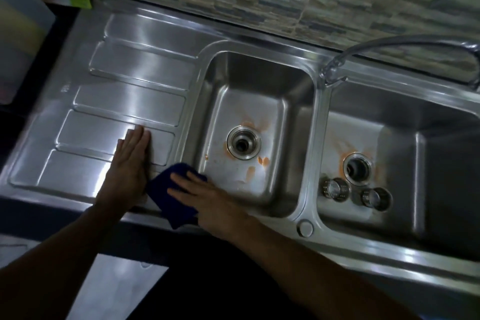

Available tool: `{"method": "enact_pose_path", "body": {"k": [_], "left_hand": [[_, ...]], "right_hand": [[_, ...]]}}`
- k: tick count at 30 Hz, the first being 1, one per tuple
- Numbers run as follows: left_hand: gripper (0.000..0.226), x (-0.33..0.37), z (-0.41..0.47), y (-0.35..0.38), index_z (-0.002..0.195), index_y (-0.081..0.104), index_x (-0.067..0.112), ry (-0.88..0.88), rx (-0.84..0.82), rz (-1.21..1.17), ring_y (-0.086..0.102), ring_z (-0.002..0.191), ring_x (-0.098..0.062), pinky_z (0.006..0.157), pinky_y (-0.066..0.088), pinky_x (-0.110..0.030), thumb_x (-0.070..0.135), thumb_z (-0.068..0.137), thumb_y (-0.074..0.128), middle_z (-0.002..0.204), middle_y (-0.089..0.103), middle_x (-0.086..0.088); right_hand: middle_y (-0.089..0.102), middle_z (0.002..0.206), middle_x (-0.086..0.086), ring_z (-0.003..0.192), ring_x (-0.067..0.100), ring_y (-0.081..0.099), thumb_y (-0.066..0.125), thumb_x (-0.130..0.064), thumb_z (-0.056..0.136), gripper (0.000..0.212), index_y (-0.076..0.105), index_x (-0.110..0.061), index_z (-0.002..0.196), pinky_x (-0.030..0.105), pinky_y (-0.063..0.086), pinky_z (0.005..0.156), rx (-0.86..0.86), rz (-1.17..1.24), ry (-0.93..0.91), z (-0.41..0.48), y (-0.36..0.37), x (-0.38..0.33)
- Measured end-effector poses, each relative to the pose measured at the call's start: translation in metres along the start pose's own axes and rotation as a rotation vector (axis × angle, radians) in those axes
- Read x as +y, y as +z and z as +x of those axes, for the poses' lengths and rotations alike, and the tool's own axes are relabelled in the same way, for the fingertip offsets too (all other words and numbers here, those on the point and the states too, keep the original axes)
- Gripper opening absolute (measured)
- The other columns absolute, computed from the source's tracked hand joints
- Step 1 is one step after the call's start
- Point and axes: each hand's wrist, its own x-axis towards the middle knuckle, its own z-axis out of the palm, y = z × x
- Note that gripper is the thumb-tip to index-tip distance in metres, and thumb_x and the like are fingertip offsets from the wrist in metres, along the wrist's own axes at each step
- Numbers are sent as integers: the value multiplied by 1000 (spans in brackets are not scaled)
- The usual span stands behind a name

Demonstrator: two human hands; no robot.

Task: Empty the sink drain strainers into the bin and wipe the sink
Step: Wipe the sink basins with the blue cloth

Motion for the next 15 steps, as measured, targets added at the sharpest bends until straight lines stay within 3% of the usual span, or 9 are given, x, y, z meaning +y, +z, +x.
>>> {"method": "enact_pose_path", "body": {"k": [4, 6, 8, 11, 15], "left_hand": [[76, 12, 2, 5, 158, 17, 3, -42, -9, 28, 3, 156, -30, 127, 3, -49, 3, 90, 49, 167, 11, -16], [71, 25, 2, 5, 158, 17, 3, 16, -31, 36, 4, 156, -31, 126, 3, -50, 16, 92, 40, 167, 11, -15], [68, 38, 4, 6, 157, 21, 1, 61, -39, 49, 7, 156, -33, 126, 5, -52, 18, 92, 34, 167, 13, -17], [70, 50, 7, 8, 154, 26, -3, 28, -28, 37, 11, 154, -38, 126, 8, -55, 4, 87, 44, 164, 17, -22], [68, 56, 15, 7, 155, 25, -3, 53, -18, 0, 8, 155, -35, 127, 7, -52, 20, 90, 26, 165, 15, -20]], "right_hand": [[39, 156, 15, 150, 33, 27, 60, 5, 79, 62, 57, -6, 140, 39, 16, 126, -89, 58, 13, -46, -7, 3], [44, 153, 15, 148, 33, 30, 66, 7, 81, 57, 60, -7, 137, 43, 24, 124, -105, 18, 16, -78, -23, 17], [46, 153, 11, 148, 32, 32, 68, -5, 90, 47, 61, -11, 137, 44, 28, 122, -93, -52, 28, -117, -41, 35], [48, 152, 4, 146, 26, 37, 57, -24, 97, 40, 62, -18, 137, 41, 28, 123, -77, -198, 2, -159, -61, 52], [46, 154, 3, 145, 26, 39, 64, -12, 93, 46, 61, -19, 138, 46, 35, 119, -122, -173, -13, -137, -54, 50]]}}
